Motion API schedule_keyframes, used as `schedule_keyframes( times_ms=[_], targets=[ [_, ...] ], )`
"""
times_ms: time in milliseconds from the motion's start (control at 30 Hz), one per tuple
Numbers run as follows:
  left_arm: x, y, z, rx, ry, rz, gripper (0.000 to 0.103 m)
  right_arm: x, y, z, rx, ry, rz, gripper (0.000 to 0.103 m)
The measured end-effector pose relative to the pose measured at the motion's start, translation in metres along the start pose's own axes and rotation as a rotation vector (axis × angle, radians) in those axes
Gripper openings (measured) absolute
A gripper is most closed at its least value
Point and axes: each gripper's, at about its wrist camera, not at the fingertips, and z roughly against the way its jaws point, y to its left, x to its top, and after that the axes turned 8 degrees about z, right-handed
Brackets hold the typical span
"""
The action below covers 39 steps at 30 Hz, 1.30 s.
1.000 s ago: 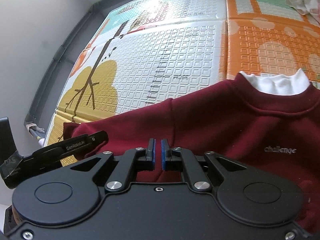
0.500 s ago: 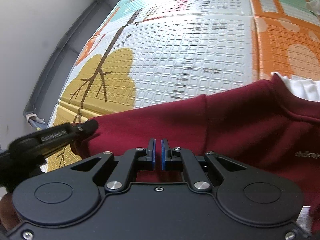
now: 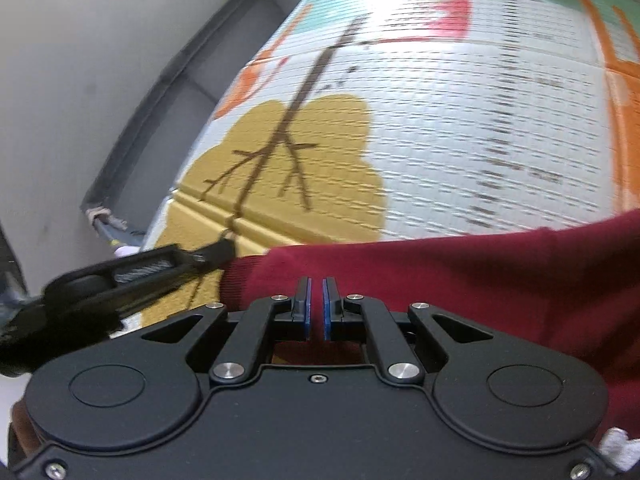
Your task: Fold clothes
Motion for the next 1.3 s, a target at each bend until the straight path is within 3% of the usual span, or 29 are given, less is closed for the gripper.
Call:
schedule_keyframes(
  times_ms=[333,667,933,1033,1300],
  targets=[
    [-0.001,0.017,-0.013,0.038,0.046,0.011,0.014,0.014,0.027,-0.03,0.046,0.027,0.017,0.006],
    [0.001,0.047,-0.009,0.02,0.081,0.099,0.014,0.002,0.023,-0.066,0.024,0.125,0.004,0.006],
    [-0.006,0.054,-0.011,0.029,0.094,0.109,0.014,-0.003,0.031,-0.071,-0.004,0.118,0.08,0.005],
    [-0.004,0.05,-0.005,0.005,0.071,0.113,0.014,-0.006,0.035,-0.071,-0.016,0.107,0.108,0.005],
    [0.002,0.028,0.009,-0.122,0.076,0.109,0.014,-0.003,0.018,-0.065,0.043,0.107,-0.008,0.006]
  ],
)
